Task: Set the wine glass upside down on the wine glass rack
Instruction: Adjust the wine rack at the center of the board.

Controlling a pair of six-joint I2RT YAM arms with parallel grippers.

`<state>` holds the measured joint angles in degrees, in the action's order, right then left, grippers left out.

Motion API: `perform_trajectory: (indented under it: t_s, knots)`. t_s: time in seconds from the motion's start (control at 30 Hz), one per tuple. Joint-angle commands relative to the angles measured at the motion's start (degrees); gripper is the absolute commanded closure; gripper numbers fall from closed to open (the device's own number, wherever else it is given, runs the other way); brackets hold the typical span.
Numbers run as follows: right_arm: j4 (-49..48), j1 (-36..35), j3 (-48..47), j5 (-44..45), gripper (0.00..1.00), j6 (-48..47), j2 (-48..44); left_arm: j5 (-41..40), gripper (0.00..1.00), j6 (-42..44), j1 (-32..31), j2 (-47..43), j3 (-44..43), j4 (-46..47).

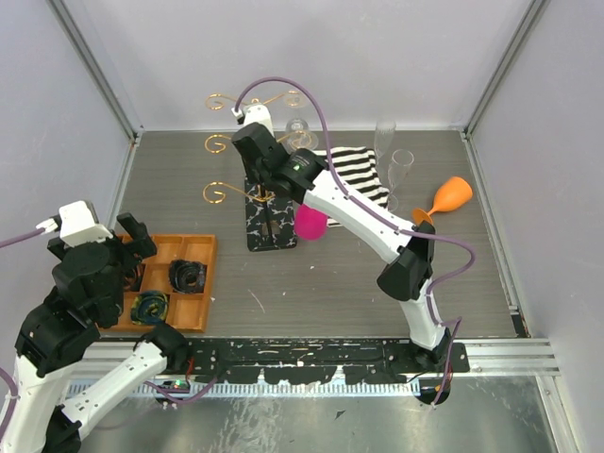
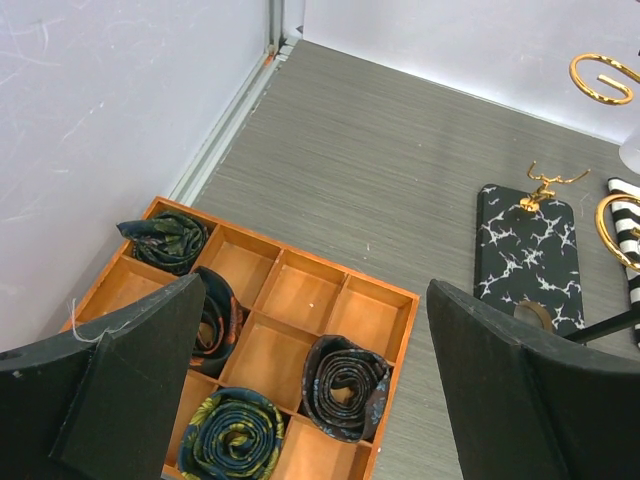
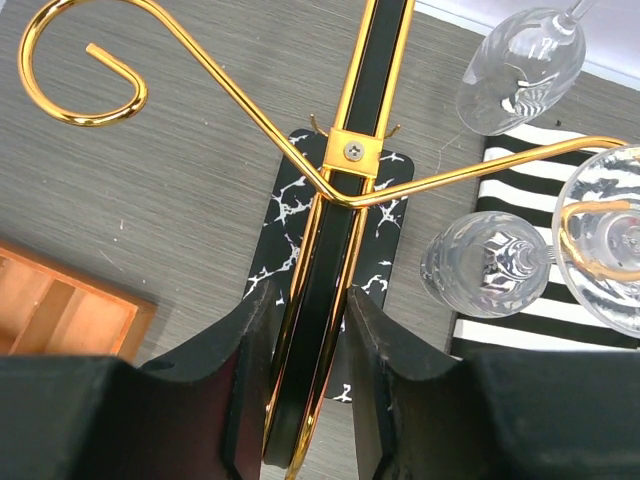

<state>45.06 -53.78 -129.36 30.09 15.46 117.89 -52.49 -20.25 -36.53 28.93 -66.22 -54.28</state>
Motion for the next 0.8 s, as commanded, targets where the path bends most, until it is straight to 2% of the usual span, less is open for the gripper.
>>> perform_trajectory:
  t_s: [0.0,0.1,0.23,0.3,0.47,0.63,0.77]
  knots:
    - [-3.07,2.08,1.66,-5.68,0.74,-5.95,-4.10,-0.04,0.00,-0.94,0.06,-0.43,0.55,-0.02]
    - [-4.72,4.82,4.74,-11.85,0.79,-10.11,-6.50,0.35,0.00,-0.85,0.06,-0.39,0.05,-0.70]
    - [-7.50,8.16,9.27,-19.27,0.95,-16.04,-10.26,0.50,0.00,-0.44,0.06,-1.31,-0.09,-0.91]
    - [-7.43,8.49,10.09,-20.64,0.99,-20.72,-10.96,0.63,0.00,-0.19,0.07,-1.75,-0.10,-0.80]
    - [-6.39,9.23,12.05,-26.09,0.99,-30.61,-11.56,0.84,0.00,0.00,0.06,-2.11,-0.70,-0.84]
    - [-6.11,12.66,13.25,-36.69,0.99,-33.23,-12.92,1.36,0.00,-0.06,0.06,-2.16,-1.13,-1.26]
    - [-5.42,14.47,14.60,-39.60,0.99,-36.27,-14.26,1.53,0.00,-0.10,0.07,-2.12,-1.44,-1.93]
